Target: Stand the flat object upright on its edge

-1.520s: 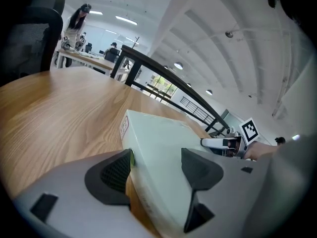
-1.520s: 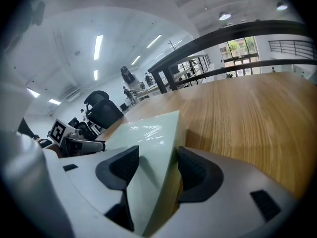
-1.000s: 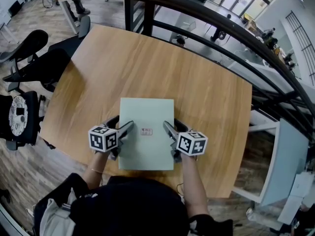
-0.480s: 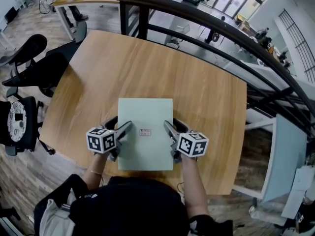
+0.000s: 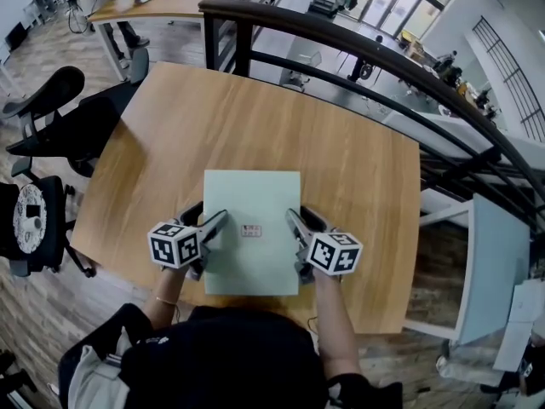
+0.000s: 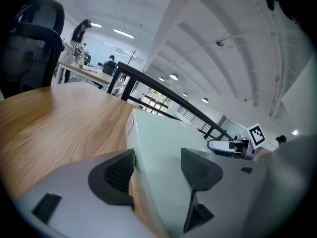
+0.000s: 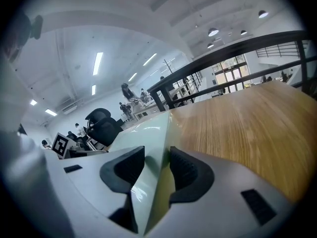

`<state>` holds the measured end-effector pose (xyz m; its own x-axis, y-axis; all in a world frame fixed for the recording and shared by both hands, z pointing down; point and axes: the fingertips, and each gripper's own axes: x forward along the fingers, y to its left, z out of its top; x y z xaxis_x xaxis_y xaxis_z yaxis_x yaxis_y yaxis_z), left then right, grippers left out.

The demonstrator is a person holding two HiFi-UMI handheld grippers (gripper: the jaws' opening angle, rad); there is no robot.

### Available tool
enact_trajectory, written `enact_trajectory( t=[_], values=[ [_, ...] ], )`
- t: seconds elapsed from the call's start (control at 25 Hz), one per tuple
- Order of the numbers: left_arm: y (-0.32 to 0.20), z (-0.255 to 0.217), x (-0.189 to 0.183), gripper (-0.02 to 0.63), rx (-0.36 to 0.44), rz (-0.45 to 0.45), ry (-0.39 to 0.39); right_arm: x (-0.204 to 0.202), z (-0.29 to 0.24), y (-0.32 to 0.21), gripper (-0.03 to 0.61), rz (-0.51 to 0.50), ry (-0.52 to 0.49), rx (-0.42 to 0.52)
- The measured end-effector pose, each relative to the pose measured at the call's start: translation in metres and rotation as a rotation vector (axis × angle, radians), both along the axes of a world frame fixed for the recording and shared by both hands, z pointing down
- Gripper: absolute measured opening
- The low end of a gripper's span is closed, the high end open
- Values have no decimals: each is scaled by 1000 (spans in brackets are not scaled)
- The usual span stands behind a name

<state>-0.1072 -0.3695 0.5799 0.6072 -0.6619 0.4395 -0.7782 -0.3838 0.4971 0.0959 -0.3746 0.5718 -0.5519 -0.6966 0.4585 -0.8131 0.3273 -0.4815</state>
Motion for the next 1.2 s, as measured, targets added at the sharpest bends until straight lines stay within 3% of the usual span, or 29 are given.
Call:
enact_trajectory(
  t=[1.2],
  values=[
    [30, -76, -16, 287, 179, 19, -39, -12, -60, 47, 149, 59, -71, 131]
  ],
)
